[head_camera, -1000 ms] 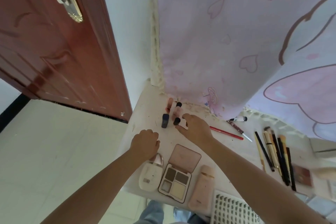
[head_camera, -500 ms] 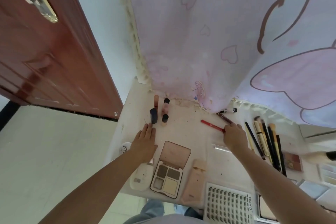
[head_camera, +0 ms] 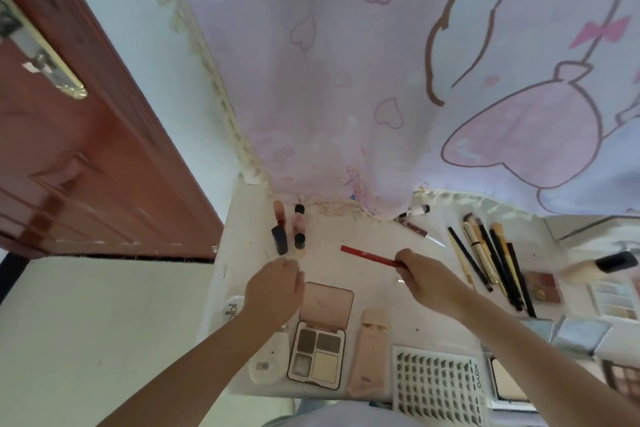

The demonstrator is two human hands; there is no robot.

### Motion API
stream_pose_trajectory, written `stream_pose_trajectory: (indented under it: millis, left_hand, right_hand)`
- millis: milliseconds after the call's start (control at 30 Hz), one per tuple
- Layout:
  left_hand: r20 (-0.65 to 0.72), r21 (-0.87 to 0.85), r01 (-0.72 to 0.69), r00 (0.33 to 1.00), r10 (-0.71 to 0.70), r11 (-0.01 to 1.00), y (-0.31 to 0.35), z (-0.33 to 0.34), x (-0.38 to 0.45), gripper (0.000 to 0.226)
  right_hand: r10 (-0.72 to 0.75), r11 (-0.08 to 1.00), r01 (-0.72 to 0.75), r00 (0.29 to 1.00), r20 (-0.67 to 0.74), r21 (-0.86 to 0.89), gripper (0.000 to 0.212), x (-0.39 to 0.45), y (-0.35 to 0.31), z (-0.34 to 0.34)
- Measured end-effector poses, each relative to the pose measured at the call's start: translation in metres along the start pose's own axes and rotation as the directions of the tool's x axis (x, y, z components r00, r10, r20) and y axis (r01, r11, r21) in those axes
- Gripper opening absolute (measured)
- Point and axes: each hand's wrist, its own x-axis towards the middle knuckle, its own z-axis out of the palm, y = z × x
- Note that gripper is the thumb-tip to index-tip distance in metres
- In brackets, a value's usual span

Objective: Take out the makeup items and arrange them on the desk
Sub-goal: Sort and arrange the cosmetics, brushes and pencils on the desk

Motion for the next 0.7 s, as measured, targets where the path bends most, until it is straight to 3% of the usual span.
stream_pose_trajectory:
  millis: [67, 133, 233, 333, 500, 567, 633, 700]
  left_hand:
    - [-0.158, -0.090, -0.220, 0.966, 0.204, 0.971, 0.024, -0.014, -0.002, 0.036]
    - [-0.093, -0.052, -0.412, 0.909, 0.406, 0.910, 0.050, -0.028, 0.002, 0.040]
    - [0.068, 0.041, -0.504, 0.863, 0.501, 0.863, 0.078, -0.040, 0.015, 0.035]
    - [0.115, 0.127, -0.602, 0.798, 0.591, 0.788, 0.094, -0.045, 0.023, 0.036]
    - [0.142, 0.005, -0.732, 0.675, 0.724, 0.682, 0.126, -0.054, 0.023, 0.030]
    - [0.189, -0.030, -0.699, 0.697, 0.691, 0.714, 0.129, -0.055, 0.029, 0.017]
    - [0.223, -0.040, -0.546, 0.811, 0.540, 0.837, 0.116, -0.057, 0.041, 0.016]
    - [0.245, -0.002, -0.447, 0.867, 0.433, 0.895, 0.106, -0.057, 0.050, 0.022]
  right_hand:
    - [-0.098, 0.995, 0.097, 0.995, 0.017, 0.017, 0.020, -0.010, -0.013, -0.012]
    - [-0.152, 0.986, 0.152, 0.988, -0.004, 0.063, 0.021, -0.021, -0.023, -0.026]
    - [-0.173, 0.983, 0.174, 0.985, -0.022, 0.063, 0.023, -0.036, -0.026, -0.049]
    - [-0.104, 0.995, 0.103, 0.993, 0.058, 0.010, 0.028, -0.053, -0.016, -0.068]
    - [-0.045, 0.998, 0.044, 0.999, 0.028, 0.040, 0.026, -0.089, 0.002, -0.075]
    - [0.035, 0.999, -0.035, 0.999, 0.004, 0.019, 0.024, -0.107, 0.027, -0.080]
    - [0.180, 0.984, -0.178, 0.979, -0.100, 0.028, 0.022, -0.129, 0.062, -0.092]
    - [0.229, 0.973, -0.220, 0.948, -0.220, 0.064, 0.021, -0.142, 0.089, -0.101]
